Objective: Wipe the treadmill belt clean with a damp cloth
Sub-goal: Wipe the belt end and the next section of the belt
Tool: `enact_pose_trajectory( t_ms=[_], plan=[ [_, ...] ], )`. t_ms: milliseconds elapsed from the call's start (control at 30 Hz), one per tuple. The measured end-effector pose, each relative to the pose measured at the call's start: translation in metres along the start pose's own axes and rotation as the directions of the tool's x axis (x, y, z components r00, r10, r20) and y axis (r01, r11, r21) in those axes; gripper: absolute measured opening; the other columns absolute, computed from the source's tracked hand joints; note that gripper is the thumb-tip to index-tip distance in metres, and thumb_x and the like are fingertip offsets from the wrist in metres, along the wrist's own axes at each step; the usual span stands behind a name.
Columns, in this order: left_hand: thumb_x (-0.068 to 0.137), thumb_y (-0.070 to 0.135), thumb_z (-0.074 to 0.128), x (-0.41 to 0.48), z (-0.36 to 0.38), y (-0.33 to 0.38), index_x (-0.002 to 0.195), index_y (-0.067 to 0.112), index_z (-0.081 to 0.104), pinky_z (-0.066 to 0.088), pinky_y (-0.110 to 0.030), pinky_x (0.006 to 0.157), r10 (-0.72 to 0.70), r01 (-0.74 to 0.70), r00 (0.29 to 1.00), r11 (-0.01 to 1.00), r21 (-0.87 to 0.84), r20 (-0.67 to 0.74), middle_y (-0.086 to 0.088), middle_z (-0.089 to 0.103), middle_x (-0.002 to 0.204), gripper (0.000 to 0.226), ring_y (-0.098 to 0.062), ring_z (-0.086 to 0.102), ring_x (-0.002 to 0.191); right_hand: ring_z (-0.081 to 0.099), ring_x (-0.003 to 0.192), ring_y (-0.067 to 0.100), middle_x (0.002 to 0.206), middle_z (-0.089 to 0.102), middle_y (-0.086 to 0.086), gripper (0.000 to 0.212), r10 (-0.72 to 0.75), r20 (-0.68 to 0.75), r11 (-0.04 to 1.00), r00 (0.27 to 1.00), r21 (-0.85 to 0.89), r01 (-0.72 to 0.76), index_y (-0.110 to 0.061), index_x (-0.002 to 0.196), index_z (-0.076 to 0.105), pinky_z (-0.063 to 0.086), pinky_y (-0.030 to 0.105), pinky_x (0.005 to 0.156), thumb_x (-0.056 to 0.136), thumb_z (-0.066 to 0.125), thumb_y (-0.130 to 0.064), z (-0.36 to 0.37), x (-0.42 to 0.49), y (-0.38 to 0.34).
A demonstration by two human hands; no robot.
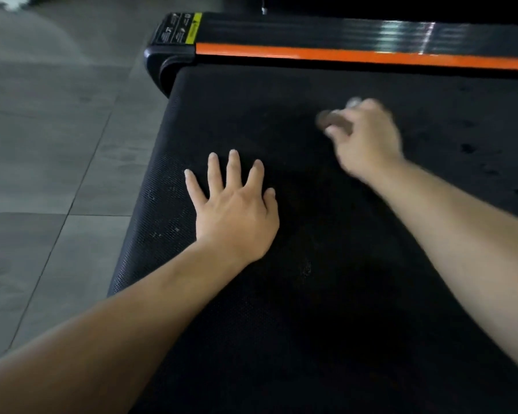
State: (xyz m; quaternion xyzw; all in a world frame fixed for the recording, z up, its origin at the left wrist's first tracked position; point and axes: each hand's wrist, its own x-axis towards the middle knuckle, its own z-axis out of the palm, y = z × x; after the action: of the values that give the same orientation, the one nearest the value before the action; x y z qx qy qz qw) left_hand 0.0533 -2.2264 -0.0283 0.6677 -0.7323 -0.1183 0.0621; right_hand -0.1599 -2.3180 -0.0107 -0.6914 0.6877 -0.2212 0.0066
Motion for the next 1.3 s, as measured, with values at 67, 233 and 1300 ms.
enact_pose_trajectory(
  t_ms=[67, 233, 1300],
  plan=[
    [0.106, 0.049, 0.030, 0.008, -0.001, 0.012, 0.148, 0.021, 0.034, -0.008, -0.071, 0.119, -0.046, 0.046, 0.999, 0.998, -0.041, -0.008, -0.017, 0.010, 0.168, 0.051, -0.041, -0.007, 0.157, 0.059, 0.099, 0.033, 0.105, 0.059, 0.005, 0.033, -0.250, 0.089, 0.964, 0.964, 0.116, 0.239, -0.023, 0.118, 0.073, 0.050, 0.042, 0.087, 0.090, 0.063, -0.038, 0.008, -0.031, -0.022],
    [0.104, 0.057, 0.017, 0.017, 0.010, 0.026, 0.161, 0.034, 0.009, -0.013, -0.075, 0.115, -0.022, 0.023, 0.999, 0.999, 0.023, -0.030, -0.014, -0.007, 0.172, 0.062, -0.043, -0.019, 0.155, 0.061, 0.106, 0.037, 0.113, 0.061, 0.009, 0.033, -0.031, 0.040, 0.999, 0.999, -0.027, 0.032, -0.028, 0.119, 0.071, 0.049, 0.045, 0.093, 0.094, 0.058, -0.045, -0.007, 0.039, 0.023],
    [0.101, 0.067, 0.012, 0.018, 0.016, 0.027, 0.162, 0.038, 0.003, -0.013, -0.074, 0.115, -0.003, 0.006, 0.998, 0.999, 0.048, -0.056, -0.008, -0.010, 0.173, 0.068, -0.040, -0.023, 0.155, 0.057, 0.110, 0.036, 0.118, 0.057, 0.012, 0.031, 0.056, 0.017, 0.997, 0.998, -0.047, -0.055, -0.016, 0.109, 0.072, 0.047, 0.040, 0.085, 0.097, 0.059, -0.042, 0.022, 0.119, 0.026]
  ],
)
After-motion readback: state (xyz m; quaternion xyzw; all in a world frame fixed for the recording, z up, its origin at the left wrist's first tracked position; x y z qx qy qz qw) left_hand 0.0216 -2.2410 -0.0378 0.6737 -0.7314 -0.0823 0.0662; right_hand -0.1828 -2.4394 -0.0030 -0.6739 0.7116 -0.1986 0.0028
